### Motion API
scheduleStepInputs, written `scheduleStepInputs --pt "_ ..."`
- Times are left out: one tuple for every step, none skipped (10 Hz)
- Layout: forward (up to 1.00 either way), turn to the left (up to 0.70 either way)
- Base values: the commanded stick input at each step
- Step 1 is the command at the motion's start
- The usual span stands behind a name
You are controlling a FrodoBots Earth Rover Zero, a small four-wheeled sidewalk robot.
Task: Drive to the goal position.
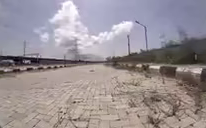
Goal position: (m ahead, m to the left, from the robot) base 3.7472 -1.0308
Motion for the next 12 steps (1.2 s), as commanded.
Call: scheduleStepInputs --pt "0.7 0.08" --pt "0.7 0.0" --pt "0.7 0.0" --pt "0.7 0.0" --pt "0.7 0.0" --pt "0.7 0.0" --pt "0.7 0.0" --pt "0.7 0.0" --pt "0.7 0.0" --pt "0.7 0.0" --pt "0.7 0.0" --pt "0.7 0.0"
